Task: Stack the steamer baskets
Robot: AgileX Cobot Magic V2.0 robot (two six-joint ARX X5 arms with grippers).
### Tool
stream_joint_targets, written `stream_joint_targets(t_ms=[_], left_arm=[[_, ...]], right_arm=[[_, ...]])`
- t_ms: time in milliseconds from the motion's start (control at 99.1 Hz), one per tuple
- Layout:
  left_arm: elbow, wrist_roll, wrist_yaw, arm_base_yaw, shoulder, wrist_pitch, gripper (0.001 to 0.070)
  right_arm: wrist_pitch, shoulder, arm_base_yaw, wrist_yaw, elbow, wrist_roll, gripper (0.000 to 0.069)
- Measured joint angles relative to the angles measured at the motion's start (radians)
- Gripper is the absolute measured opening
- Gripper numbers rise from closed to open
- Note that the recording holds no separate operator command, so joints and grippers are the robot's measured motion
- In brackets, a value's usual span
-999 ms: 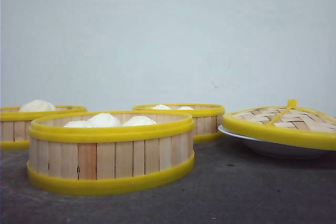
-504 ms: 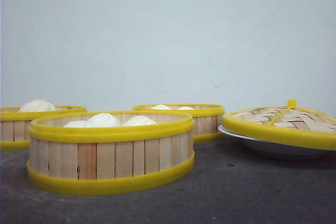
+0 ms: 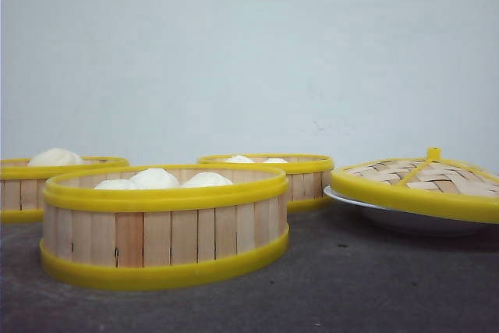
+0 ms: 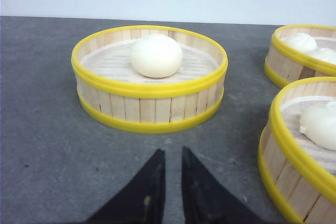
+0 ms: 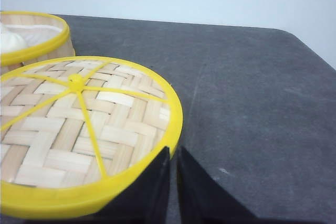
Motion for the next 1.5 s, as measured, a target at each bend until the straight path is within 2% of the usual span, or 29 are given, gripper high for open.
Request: stream_joint_targets(t_ms=[151,313,434,555,636,747,888,1130,1322,1503], left_arm=[[0.000,-0.001,0.000,0.000,0.000,0.000,0.0030],[0.000,-0.018,0.003,0.000,0.000,0.000,0.0030],[0.001,-0.068,0.004,0.000,0.000,0.001,0.0029],[0.031,-0.153,0.008,0.000,0.001,-0.030,0.0025],[0.109,-0.214,0.011,0.000,0.015,-0.040,0.0025],[0.264,-0.244,0.011,0.000,0.066,-0.048,0.0025],[0.456,-0.227,0.014,0.000,0.216,-0.155,0.0025],[0.729,-0.099,0.038,0.000,0.518,-0.350,0.0025],[0.769,-0.026,0.038,0.000,0.678,-0.397,0.0025],[0.768,-0.004,0.038,0.000,0.749,-0.420,0.0025]], right_arm=[[0.000,0.000,0.000,-0.008,0.000,0.014,0.0020],[0.000,0.000,0.000,-0.014,0.000,0.072,0.0020],[0.035,0.000,0.000,-0.074,0.000,0.132,0.0019],[0.040,0.004,0.000,-0.127,0.040,0.216,0.0012],[0.037,0.021,0.000,-0.135,0.119,0.274,0.0011],[0.010,0.076,0.000,-0.135,0.265,0.304,0.0010],[-0.101,0.216,0.000,-0.135,0.447,0.285,0.0010],[-0.316,0.509,0.000,-0.136,0.705,0.191,0.0010],[-0.428,0.705,0.000,-0.138,0.783,0.126,0.0010],[-0.491,0.823,0.000,-0.139,0.782,0.090,0.0010]])
